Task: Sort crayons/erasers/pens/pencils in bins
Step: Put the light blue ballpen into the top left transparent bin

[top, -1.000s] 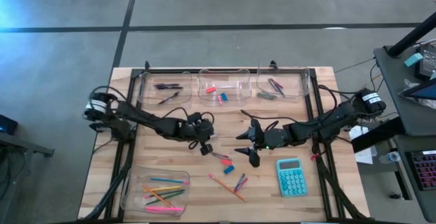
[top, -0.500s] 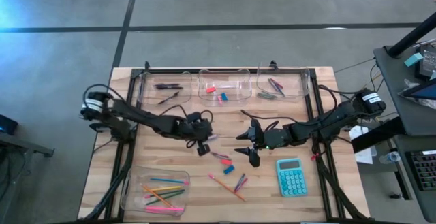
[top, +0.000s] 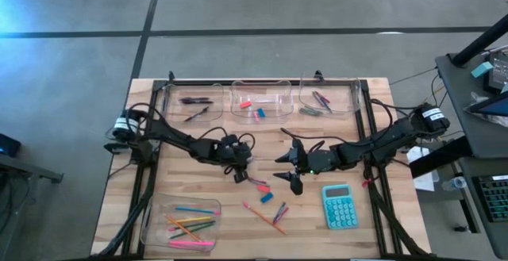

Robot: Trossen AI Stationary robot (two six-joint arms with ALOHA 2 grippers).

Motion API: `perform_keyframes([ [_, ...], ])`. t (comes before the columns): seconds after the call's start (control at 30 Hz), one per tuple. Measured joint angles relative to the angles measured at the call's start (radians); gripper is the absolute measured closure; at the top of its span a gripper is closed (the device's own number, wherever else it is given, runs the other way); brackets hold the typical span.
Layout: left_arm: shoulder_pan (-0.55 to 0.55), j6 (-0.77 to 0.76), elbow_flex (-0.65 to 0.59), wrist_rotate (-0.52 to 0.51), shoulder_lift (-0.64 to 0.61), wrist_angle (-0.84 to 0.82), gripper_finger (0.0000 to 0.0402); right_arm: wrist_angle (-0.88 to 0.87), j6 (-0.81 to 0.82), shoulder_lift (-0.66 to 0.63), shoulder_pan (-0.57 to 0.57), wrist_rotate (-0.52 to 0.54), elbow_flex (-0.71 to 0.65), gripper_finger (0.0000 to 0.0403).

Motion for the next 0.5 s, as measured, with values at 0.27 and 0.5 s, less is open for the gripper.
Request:
perform_keyframes([
  [0.27, 0.001, -0.002, 0.003, 0.02, 0.021, 0.006, 0.0252, -0.003, -0.002, 0.0, 0.0, 0.0, 0.0, 0.0165],
  [0.5, -0.006, -0.002, 0.003, 0.064, 0.023, 0.006, 0.0252, -0.003, -0.002, 0.0, 0.0, 0.0, 0.0, 0.0165],
])
